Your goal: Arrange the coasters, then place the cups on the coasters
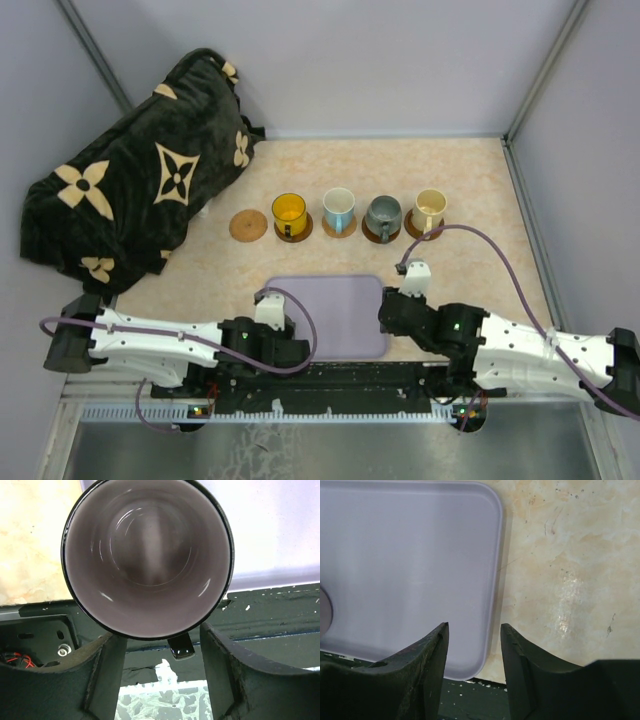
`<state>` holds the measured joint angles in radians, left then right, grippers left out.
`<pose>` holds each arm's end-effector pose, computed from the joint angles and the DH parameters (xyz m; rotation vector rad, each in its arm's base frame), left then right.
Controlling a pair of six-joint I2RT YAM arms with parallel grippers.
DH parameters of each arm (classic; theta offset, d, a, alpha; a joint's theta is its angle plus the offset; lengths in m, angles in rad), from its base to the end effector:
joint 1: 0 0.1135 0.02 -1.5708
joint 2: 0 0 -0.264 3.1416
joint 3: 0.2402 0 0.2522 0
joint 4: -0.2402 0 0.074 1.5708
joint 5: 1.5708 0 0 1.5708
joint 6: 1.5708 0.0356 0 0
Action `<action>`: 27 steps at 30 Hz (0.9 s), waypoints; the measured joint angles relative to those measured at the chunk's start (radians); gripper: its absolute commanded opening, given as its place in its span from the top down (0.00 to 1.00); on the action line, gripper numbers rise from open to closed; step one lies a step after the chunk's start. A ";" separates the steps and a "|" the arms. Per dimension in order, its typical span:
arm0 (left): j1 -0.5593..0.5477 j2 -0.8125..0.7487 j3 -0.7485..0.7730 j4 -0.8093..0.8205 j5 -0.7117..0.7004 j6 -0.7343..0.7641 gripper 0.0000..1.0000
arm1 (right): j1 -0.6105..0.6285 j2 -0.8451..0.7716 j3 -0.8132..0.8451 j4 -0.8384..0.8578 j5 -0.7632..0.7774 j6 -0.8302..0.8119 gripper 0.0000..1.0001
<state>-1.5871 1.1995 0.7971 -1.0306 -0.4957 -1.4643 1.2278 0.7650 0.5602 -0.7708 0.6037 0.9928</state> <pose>0.0139 -0.1878 0.2145 0.1159 2.6345 -0.1517 0.0660 0.1246 0.2197 -0.0522 2.3420 0.3181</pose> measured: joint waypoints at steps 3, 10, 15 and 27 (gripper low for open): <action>0.012 0.000 -0.017 0.019 0.010 0.007 0.43 | 0.000 0.000 -0.007 0.000 -0.001 0.004 0.54; 0.040 -0.001 -0.040 0.051 0.026 0.032 0.60 | 0.000 0.000 -0.011 0.000 -0.003 0.005 0.53; 0.045 0.012 -0.040 0.068 0.034 0.051 0.70 | 0.000 0.000 -0.011 0.001 -0.003 0.006 0.53; 0.065 0.040 -0.039 0.077 0.037 0.083 0.95 | 0.000 0.001 -0.026 0.009 -0.008 0.006 0.53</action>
<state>-1.5219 1.2400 0.7586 -0.9531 -0.4587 -1.3811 1.2278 0.7662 0.5343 -0.7620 0.5961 0.9993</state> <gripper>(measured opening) 0.260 0.469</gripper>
